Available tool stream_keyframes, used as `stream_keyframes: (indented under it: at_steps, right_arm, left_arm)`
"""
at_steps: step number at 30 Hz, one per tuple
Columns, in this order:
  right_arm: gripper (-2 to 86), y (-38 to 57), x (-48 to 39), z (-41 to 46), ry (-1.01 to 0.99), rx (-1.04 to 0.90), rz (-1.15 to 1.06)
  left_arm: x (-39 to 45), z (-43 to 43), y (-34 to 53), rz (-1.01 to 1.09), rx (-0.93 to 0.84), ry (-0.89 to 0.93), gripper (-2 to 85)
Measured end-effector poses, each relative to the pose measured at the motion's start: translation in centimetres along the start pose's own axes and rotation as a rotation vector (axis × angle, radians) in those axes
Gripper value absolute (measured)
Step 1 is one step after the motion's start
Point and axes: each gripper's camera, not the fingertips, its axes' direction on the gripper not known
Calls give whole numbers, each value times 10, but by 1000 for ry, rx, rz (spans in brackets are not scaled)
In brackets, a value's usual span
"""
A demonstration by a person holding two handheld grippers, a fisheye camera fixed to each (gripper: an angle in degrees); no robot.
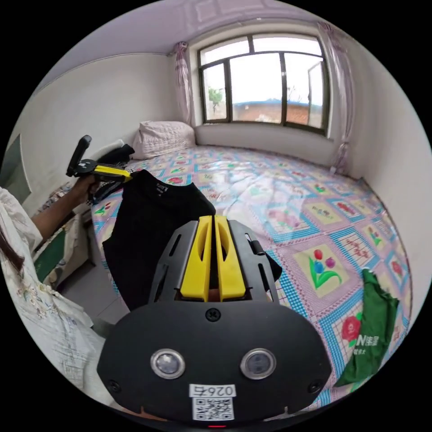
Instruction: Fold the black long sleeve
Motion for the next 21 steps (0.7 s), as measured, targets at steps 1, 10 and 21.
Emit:
stream_keyframes:
  at_steps: [1, 10, 21]
  right_arm:
    - [-16, -4, -25, -21, 76, 29, -26]
    - [-16, -36, -179, -161, 422, 223, -214]
    - [-16, -6, -230, -238, 495, 349, -219]
  left_arm:
    - [-3, -14, 6, -5, 24, 3, -5]
    - [-49, -210, 83, -47, 411, 50, -5]
    - [-39, -263, 143, 45, 474, -27, -5]
